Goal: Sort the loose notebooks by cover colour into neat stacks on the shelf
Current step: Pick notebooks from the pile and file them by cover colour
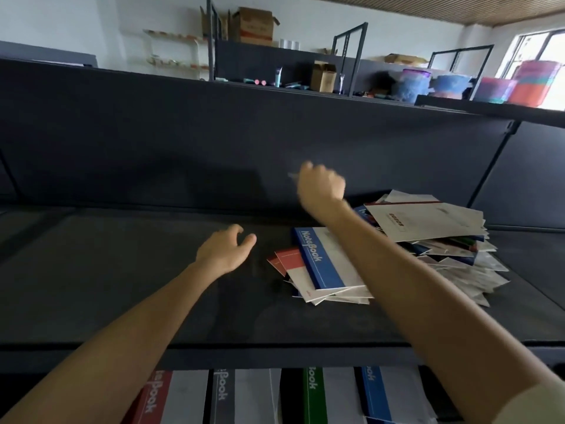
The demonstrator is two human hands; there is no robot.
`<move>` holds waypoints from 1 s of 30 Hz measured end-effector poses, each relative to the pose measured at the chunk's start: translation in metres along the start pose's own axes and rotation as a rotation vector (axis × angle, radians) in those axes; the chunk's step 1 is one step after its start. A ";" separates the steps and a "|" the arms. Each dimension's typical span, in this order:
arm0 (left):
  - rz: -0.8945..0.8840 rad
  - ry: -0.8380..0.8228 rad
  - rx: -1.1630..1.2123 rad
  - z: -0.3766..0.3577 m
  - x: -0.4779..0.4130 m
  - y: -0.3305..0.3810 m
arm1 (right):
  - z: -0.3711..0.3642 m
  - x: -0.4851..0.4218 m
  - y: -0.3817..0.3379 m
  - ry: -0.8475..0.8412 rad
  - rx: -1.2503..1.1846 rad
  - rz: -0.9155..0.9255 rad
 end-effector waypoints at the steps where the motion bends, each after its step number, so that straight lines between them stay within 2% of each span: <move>1: -0.018 -0.023 0.066 0.002 0.000 0.003 | 0.019 -0.007 0.008 0.075 -0.068 -0.067; 3: -0.041 -0.186 0.242 -0.003 0.002 0.012 | 0.038 -0.014 0.024 0.197 -0.274 -0.220; 5: -0.026 -0.486 0.399 -0.018 0.010 0.020 | 0.029 -0.013 0.038 0.266 -0.531 -0.400; 7: 0.008 -0.696 0.519 -0.031 0.016 0.025 | 0.001 0.000 0.044 0.297 -0.830 -0.558; 9: 0.051 -0.742 0.780 -0.036 0.012 0.032 | -0.034 0.023 0.036 0.259 -1.111 -0.672; 12: 0.202 -0.656 1.301 -0.038 -0.002 0.042 | -0.080 0.055 0.010 0.097 -1.326 -0.699; 14: 0.301 -0.540 1.492 -0.038 -0.014 0.041 | -0.097 0.068 -0.003 -0.069 -1.309 -0.630; 16: 0.331 -0.443 1.536 -0.036 -0.025 0.038 | -0.104 0.075 -0.004 -0.178 -1.171 -0.541; 18: 0.329 -0.430 1.507 -0.036 -0.033 0.036 | -0.106 0.076 -0.002 -0.228 -1.028 -0.465; 22: 0.400 -0.520 1.412 -0.049 -0.029 0.031 | -0.104 0.064 0.004 -0.214 -0.784 -0.386; 26: 0.476 -0.527 1.483 -0.060 -0.027 0.024 | -0.105 0.059 0.003 -0.201 -0.790 -0.387; 30: 0.520 -0.460 1.501 -0.059 -0.031 0.025 | -0.111 0.062 -0.011 -0.253 -0.765 -0.255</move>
Point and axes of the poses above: each hand's wrist, its own x-axis away from the middle knuckle, its own z-axis out of the back of the hand, y = z × x, the point moved 5 cm from there along -x, towards the middle knuckle, and after that the axes turned 12 degrees about z, right-handed, at the moved point
